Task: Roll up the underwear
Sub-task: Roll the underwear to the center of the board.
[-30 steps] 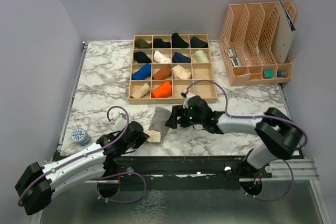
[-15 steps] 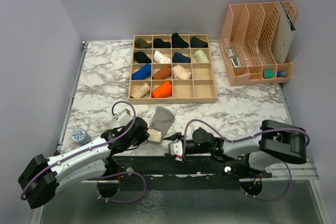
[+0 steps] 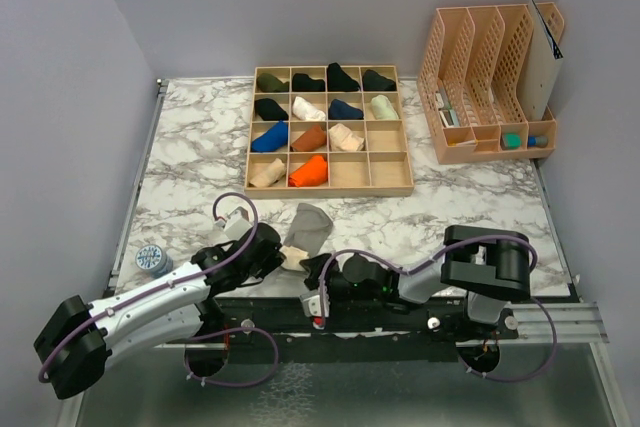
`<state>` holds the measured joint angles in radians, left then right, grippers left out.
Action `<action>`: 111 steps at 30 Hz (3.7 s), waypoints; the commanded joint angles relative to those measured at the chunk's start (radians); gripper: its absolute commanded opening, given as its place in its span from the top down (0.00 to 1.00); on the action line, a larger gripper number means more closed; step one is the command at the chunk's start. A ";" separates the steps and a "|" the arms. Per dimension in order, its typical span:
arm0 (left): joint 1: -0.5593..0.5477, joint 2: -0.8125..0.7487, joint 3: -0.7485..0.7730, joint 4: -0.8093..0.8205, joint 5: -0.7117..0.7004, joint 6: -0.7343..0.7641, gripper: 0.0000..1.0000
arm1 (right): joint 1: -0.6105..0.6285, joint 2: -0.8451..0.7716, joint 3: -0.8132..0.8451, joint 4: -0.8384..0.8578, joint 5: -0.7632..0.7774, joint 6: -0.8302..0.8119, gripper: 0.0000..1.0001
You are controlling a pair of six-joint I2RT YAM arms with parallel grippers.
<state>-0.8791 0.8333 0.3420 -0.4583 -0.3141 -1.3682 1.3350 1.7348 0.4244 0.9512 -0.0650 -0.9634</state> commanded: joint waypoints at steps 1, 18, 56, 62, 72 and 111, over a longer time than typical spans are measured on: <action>-0.003 -0.016 0.014 -0.014 0.024 0.007 1.00 | 0.006 0.056 0.034 0.032 0.061 -0.078 0.47; -0.003 -0.008 0.006 -0.011 0.035 -0.007 1.00 | 0.026 0.178 0.006 0.253 0.132 -0.131 0.52; -0.003 -0.234 -0.021 0.004 0.062 0.085 0.33 | -0.201 0.079 -0.105 0.326 -0.158 1.066 0.99; -0.003 -0.238 -0.026 0.069 0.133 0.168 0.21 | -0.259 0.136 -0.138 0.452 -0.208 1.204 0.99; -0.001 0.043 0.051 0.061 0.172 0.076 0.17 | -0.263 0.111 -0.144 0.379 -0.192 1.101 0.99; 0.012 0.280 0.106 0.108 0.083 0.068 1.00 | -0.263 0.126 -0.189 0.443 -0.138 1.053 0.99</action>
<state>-0.8707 1.1397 0.4450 -0.2546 -0.1875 -1.3521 1.0733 1.8252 0.2687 1.3663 -0.2314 0.0601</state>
